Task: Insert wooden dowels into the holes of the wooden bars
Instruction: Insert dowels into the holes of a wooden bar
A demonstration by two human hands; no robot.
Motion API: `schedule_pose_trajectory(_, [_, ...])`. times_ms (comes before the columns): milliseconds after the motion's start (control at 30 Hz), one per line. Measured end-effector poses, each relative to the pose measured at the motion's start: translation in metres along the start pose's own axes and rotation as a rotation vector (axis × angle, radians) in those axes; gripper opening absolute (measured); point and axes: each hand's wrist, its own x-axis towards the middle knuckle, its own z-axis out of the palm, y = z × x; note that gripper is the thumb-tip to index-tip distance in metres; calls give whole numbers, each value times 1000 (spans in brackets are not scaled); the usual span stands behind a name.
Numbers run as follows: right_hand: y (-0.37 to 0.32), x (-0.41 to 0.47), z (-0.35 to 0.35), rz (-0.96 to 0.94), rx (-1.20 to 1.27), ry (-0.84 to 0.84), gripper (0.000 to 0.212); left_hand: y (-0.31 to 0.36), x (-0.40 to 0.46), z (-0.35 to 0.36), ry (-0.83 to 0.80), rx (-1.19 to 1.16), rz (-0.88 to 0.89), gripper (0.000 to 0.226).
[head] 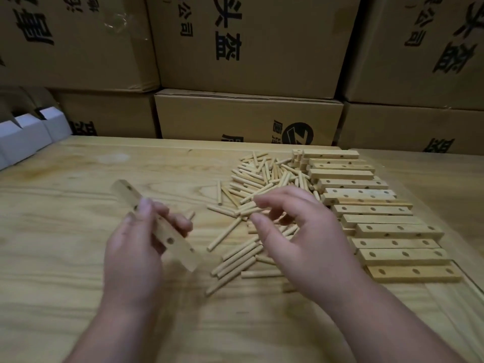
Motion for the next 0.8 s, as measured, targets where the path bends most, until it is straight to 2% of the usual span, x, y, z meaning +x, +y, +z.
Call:
schedule_pose_trajectory(100, [6, 3, 8, 24, -37, -53, 30, -6, 24, -29, 54, 357, 47, 47])
schedule_pose_trajectory(233, [12, -1, 25, -87, -291, -325, 34, -20, 33, -23, -58, 405, -117, 44])
schedule_pose_trajectory(333, [18, -5, 30, -107, -428, -438, 38, -27, 30, -11, -166, 435, -181, 45])
schedule_pose_trajectory(467, [28, -9, 33, -74, -469, -542, 49, -29, 26, -6, -211, 348, -210, 57])
schedule_pose_trajectory(533, [32, -10, 36, -72, -484, -569, 49, -29, 24, -2, -246, 270, -230, 54])
schedule_pose_trajectory(667, [39, -10, 39, -71, -506, -534, 45, -33, 19, 5, -324, 53, -269, 35])
schedule_pose_trajectory(800, [42, -11, 41, -61, -516, -462, 43, -33, 15, 7, -364, 51, -262, 36])
